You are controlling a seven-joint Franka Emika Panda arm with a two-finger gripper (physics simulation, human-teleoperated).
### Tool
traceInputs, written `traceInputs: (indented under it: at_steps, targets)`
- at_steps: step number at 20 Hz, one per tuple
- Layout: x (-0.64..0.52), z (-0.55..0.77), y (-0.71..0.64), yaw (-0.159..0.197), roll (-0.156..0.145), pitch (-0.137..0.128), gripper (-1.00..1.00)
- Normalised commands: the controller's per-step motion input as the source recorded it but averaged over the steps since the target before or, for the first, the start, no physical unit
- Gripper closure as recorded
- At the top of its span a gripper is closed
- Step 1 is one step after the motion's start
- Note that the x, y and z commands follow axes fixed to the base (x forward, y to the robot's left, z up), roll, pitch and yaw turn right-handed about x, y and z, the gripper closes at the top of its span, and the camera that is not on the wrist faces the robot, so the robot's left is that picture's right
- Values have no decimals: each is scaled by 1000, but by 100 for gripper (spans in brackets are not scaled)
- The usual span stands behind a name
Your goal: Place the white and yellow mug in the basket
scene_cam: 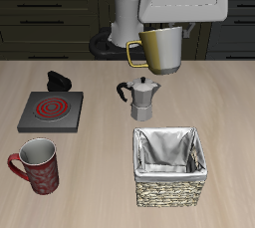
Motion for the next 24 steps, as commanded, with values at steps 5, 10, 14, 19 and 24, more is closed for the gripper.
traceInputs:
  at_steps: [5, 10, 14, 19, 24]
  targets:
    - [210, 180, -68, -8, -12, -25, 100]
    - [237, 22, -107, 7, -28, -22, 100]
    - [309, -22, -119, -37, 9, 7, 100]
    - [280, -216, -93, -28, -33, 39, 100]
    - [264, -401, 36, 13, -3, 50, 100]
